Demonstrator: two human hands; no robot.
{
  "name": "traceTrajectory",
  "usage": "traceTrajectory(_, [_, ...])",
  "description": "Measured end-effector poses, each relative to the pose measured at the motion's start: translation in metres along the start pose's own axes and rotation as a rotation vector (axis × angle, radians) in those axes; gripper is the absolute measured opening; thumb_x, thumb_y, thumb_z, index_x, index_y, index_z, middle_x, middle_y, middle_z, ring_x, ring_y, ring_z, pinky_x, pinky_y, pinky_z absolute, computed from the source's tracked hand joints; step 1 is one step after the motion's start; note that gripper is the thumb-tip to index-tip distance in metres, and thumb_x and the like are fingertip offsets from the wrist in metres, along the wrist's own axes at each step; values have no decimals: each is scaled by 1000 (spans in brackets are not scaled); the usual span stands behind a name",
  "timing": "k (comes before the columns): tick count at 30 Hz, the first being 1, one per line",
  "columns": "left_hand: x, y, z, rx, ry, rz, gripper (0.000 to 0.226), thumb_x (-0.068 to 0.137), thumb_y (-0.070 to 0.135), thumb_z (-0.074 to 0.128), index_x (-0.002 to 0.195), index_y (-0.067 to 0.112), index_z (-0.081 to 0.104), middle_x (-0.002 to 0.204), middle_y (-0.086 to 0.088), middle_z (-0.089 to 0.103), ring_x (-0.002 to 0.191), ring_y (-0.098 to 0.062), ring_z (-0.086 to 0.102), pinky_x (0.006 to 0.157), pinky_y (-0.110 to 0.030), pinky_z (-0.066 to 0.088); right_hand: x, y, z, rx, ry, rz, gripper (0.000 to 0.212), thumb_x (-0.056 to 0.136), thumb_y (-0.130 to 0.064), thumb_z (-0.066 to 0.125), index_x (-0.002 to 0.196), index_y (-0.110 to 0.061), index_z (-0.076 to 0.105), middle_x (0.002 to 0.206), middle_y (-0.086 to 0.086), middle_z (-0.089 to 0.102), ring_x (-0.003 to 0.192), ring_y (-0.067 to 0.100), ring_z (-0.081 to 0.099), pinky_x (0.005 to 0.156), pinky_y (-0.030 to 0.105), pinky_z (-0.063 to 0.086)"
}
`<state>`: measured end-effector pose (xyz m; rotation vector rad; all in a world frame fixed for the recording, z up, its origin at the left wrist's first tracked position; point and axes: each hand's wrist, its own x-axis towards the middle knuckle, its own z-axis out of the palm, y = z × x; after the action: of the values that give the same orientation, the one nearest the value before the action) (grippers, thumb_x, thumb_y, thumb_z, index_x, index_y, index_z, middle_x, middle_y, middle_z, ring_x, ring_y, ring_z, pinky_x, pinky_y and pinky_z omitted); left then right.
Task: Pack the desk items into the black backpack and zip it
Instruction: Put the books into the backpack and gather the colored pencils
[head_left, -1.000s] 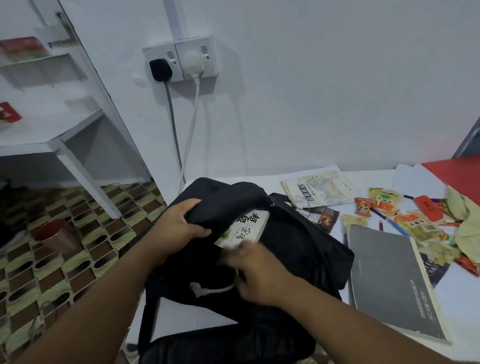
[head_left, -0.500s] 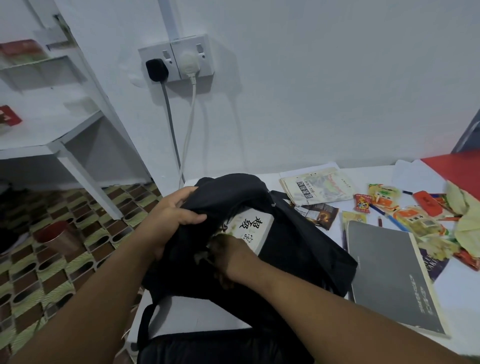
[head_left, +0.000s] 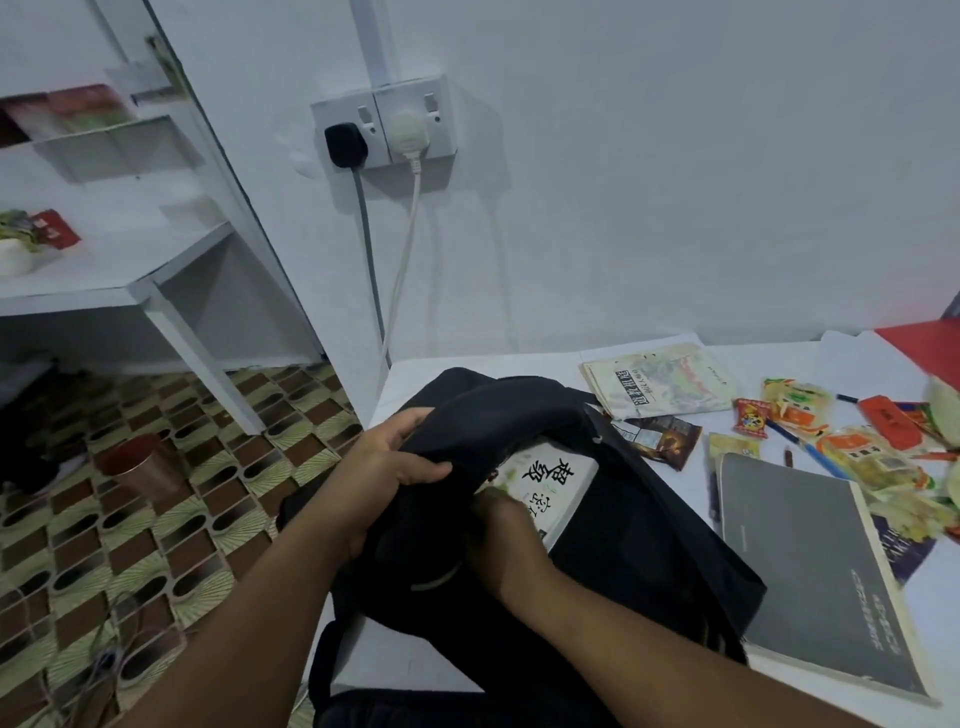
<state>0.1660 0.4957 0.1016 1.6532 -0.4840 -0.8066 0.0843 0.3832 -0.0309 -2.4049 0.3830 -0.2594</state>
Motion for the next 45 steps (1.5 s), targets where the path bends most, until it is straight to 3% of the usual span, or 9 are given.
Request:
traceTrajectory(2, [3,-4,3,-20,17,-15,51,81,-15,58,118,19,70,110,-13,75,96,-35,73,82,-41,57,-8,17,0,-156,9,-81,23,90,0,55,106,-3,71,107,15,69,101,27,65,82,20,43])
traceTrajectory(5, [7,-7,12,-25,45,-19,53,81,-15,58,119,20,70,109,-11,76,99,-36,72,89,-45,56,-17,-8,4,-557,-461,-96,24,99,-4,48,115,2,65,119,21,65,113,31,61,93,34,48])
traceTrajectory(10, [13,-12,20,-50,100,2,52,80,-12,60,118,21,70,111,-8,75,102,-32,72,89,-45,55,-22,-16,1,-431,-536,-197,20,96,0,49,108,10,62,98,22,59,101,34,47,93,44,38])
traceTrajectory(17, [12,-46,32,-117,250,-12,44,85,-8,63,117,20,68,109,-5,76,99,-27,72,84,-39,55,-46,37,-36,94,389,200,30,83,-13,59,113,-17,63,115,-2,57,110,15,49,95,25,45])
traceTrajectory(24, [-1,-46,35,-199,239,-25,32,93,-3,58,113,20,66,101,-3,76,92,-27,70,72,-37,52,-30,53,-27,238,132,331,51,94,-9,57,144,-12,47,157,-2,29,141,19,39,117,24,28])
traceTrajectory(27, [11,-55,33,-182,180,-82,29,94,1,60,118,19,61,107,-9,73,92,-28,69,72,-38,53,-29,51,-37,267,73,241,42,93,-4,57,135,-11,56,142,1,48,125,8,50,108,16,35])
traceTrajectory(33, [21,-84,38,69,77,-133,27,92,17,71,113,27,57,110,-7,71,96,-27,69,85,-43,55,-82,57,-100,122,628,303,28,91,-10,63,113,-25,72,101,-16,66,91,1,61,85,12,47])
traceTrajectory(40, [41,-66,52,504,-129,-95,36,89,44,70,117,30,52,105,6,66,90,-16,66,69,-31,49,-171,130,-141,-280,442,1189,51,95,-45,50,134,-13,48,137,10,48,128,33,41,102,47,41])
traceTrajectory(45, [60,-66,45,458,-182,-166,26,85,34,73,107,26,60,104,-5,69,91,-26,68,75,-37,54,-181,130,-132,-186,385,1317,73,78,-65,67,127,-13,48,128,9,45,125,31,39,98,45,42])
